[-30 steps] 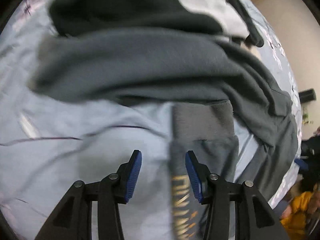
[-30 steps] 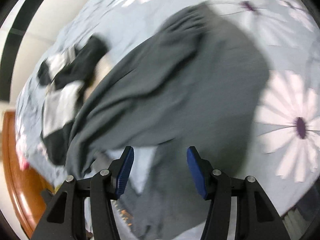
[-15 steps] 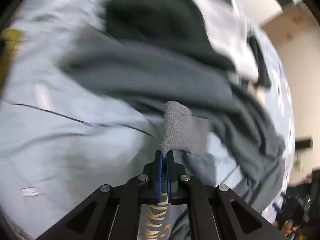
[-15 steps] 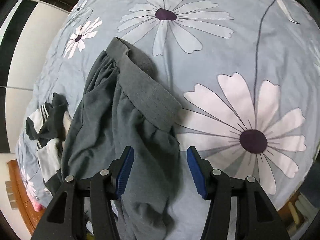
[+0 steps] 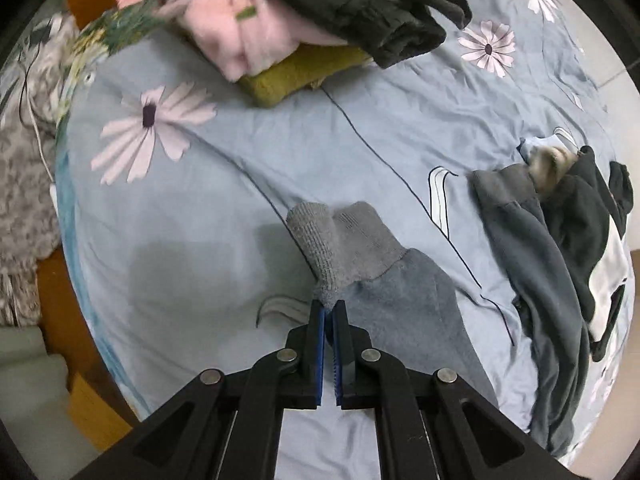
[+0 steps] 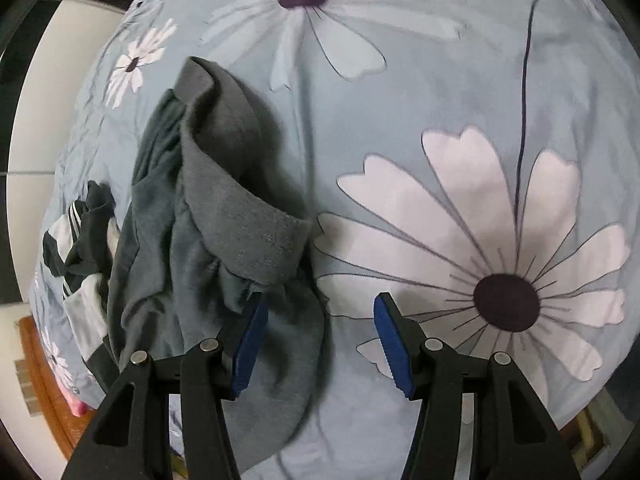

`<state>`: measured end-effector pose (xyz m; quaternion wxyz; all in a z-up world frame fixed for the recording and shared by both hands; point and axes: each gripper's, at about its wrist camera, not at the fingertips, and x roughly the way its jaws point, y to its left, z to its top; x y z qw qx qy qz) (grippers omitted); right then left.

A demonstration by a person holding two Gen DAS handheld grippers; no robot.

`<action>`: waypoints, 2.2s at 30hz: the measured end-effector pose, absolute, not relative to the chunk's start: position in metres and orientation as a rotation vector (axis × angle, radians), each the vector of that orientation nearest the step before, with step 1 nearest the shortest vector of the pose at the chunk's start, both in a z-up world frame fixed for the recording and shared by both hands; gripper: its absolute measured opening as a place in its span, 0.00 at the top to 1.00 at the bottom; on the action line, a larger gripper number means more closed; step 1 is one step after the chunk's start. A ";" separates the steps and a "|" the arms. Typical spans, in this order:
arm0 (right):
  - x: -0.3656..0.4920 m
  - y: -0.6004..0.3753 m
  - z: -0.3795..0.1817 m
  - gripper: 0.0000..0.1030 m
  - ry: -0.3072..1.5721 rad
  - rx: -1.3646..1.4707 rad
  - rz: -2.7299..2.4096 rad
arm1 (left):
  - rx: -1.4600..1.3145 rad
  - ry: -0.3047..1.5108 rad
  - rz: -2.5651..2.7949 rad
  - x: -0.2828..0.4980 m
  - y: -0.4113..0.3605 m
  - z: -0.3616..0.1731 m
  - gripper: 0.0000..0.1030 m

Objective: Fold clothes

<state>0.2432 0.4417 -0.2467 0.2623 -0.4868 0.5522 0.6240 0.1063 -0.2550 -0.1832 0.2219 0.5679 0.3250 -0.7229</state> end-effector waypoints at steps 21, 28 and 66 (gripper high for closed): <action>0.234 0.407 -0.143 0.94 1.540 -1.078 1.998 | 1.603 0.985 -2.179 0.069 -0.260 -0.147 0.96; 0.273 0.427 -0.214 0.95 1.442 -1.276 1.659 | 1.823 0.963 -1.972 0.083 -0.252 -0.229 0.93; 0.065 0.231 -0.251 0.58 1.011 -1.984 1.855 | 2.231 0.445 -2.399 0.011 -0.255 -0.247 0.67</action>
